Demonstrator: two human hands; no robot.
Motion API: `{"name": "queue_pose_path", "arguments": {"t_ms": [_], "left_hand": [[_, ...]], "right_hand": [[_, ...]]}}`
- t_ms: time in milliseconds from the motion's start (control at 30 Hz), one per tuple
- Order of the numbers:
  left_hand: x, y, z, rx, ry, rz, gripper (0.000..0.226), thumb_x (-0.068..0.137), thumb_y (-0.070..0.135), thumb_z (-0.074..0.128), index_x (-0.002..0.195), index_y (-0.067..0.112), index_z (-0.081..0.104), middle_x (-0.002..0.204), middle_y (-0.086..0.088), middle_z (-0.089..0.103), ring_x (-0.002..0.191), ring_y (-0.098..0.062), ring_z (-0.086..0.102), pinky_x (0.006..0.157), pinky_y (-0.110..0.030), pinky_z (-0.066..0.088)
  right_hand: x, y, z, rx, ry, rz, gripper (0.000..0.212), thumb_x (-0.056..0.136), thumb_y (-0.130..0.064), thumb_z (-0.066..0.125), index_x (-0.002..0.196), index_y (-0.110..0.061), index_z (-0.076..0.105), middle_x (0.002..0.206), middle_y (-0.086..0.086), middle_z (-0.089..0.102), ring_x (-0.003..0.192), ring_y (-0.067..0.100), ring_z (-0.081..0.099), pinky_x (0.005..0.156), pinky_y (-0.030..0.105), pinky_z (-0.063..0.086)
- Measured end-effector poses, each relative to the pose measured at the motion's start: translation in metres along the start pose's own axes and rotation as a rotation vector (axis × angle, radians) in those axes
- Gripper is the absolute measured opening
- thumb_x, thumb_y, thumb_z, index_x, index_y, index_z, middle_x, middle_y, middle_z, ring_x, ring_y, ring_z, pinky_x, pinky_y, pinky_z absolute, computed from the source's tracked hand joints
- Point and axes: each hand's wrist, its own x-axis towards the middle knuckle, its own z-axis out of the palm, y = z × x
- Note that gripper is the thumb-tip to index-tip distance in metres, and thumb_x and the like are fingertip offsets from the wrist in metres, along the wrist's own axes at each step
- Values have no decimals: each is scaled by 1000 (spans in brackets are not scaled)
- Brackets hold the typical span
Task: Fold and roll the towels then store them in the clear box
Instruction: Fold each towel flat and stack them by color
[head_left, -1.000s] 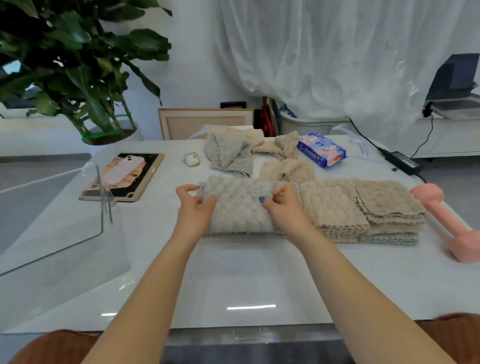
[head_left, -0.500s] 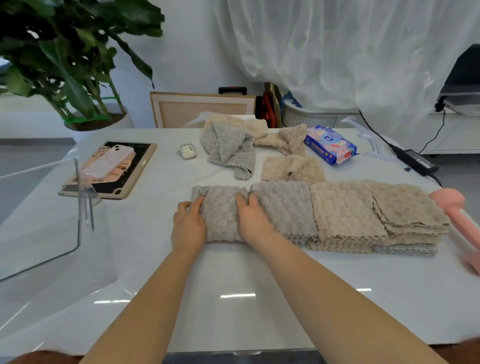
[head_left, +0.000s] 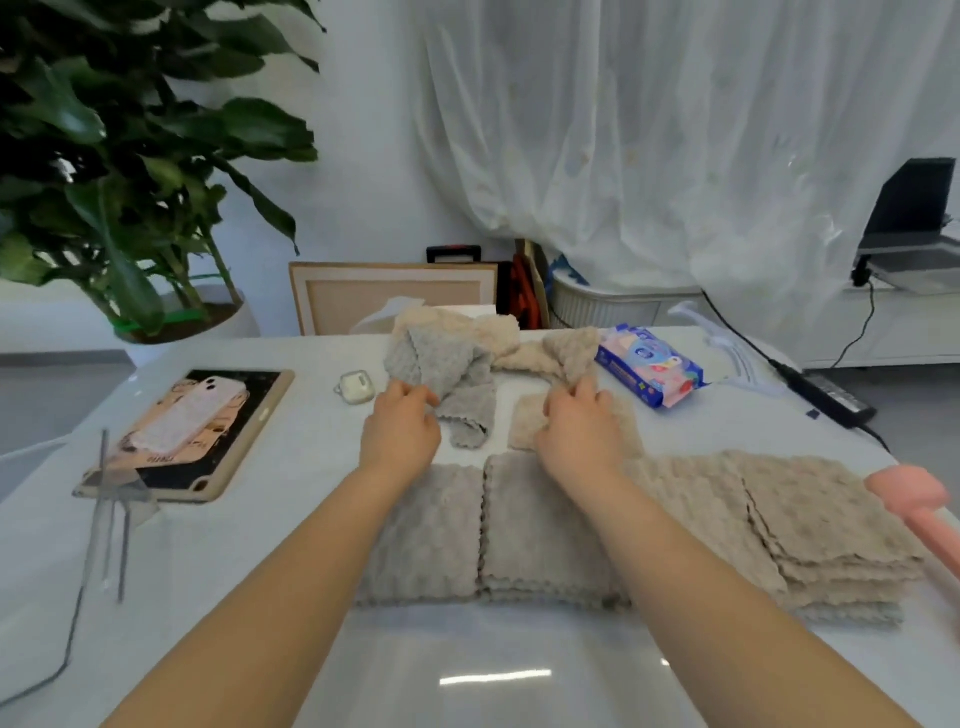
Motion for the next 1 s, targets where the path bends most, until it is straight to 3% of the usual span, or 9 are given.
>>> {"name": "queue_pose_path", "arguments": {"t_ms": [133, 300, 367, 500, 567, 633, 767, 900, 1000], "left_hand": [[48, 6, 19, 264, -165, -26, 41, 92, 20, 52, 130, 15, 40, 139, -11, 27, 117, -34, 38, 82, -42, 45], [117, 16, 39, 672, -316, 26, 83, 87, 18, 62, 148, 27, 7, 157, -10, -10, 142, -36, 5, 102, -50, 35], [144, 20, 50, 752, -360, 36, 87, 89, 18, 59, 150, 29, -2, 157, -7, -18, 144, -36, -3, 104, -51, 35], [196, 23, 78, 730, -457, 66, 105, 82, 6, 63, 150, 29, -14, 156, -6, -22, 143, -41, 5, 99, -52, 41], [211, 23, 82, 750, -555, 99, 120, 73, 6, 74, 150, 26, -16, 158, -9, -9, 140, -39, 20, 101, -47, 41], [224, 18, 90, 790, -681, 106, 127, 67, 13, 82, 150, 25, -13, 159, -8, 2, 140, -34, 25, 104, -43, 38], [227, 12, 93, 751, -798, 113, 117, 69, 6, 78, 151, 32, -2, 159, -3, 10, 134, -34, 35, 97, -45, 45], [210, 8, 99, 651, -761, 176, 64, 80, 7, 60, 140, 20, 39, 139, -8, 45, 115, -30, 52, 87, -36, 48], [184, 3, 103, 624, -620, 225, 47, 84, 17, 56, 130, 21, 48, 131, -8, 51, 109, -29, 54, 91, -41, 49]], "right_hand": [[57, 30, 2, -229, -68, 25, 57, 87, -14, 50, 140, -16, 31, 145, 14, 21, 129, 40, 27, 97, 55, 37], [124, 43, 26, -383, -325, -87, 86, 91, -17, 55, 150, -33, -6, 156, 8, -22, 142, 44, 0, 96, 66, 35], [142, 43, 35, -391, -385, -153, 84, 93, -14, 52, 151, -30, -7, 156, 12, -21, 142, 44, 5, 100, 61, 36], [181, 47, 37, -437, -594, -236, 82, 90, -22, 61, 152, -21, 7, 157, 14, -4, 145, 34, 6, 114, 49, 13], [193, 46, 38, -391, -635, -238, 82, 87, -27, 65, 150, -26, 13, 156, 11, 1, 143, 35, 14, 114, 48, 17], [206, 47, 49, -376, -720, -226, 92, 78, -20, 74, 147, -31, 15, 154, 11, 3, 137, 38, 25, 105, 47, 34], [211, 53, 62, -247, -820, -169, 81, 72, -6, 73, 135, -33, 30, 140, 12, 22, 100, 33, 48, 75, 38, 52], [198, 50, 73, -225, -735, -211, 64, 78, -3, 62, 137, -21, 44, 136, 9, 43, 115, 27, 49, 83, 31, 47], [173, 44, 79, -38, -626, -168, 25, 79, -3, 58, 100, -16, 62, 110, 6, 57, 101, 24, 54, 74, 26, 43]]}}
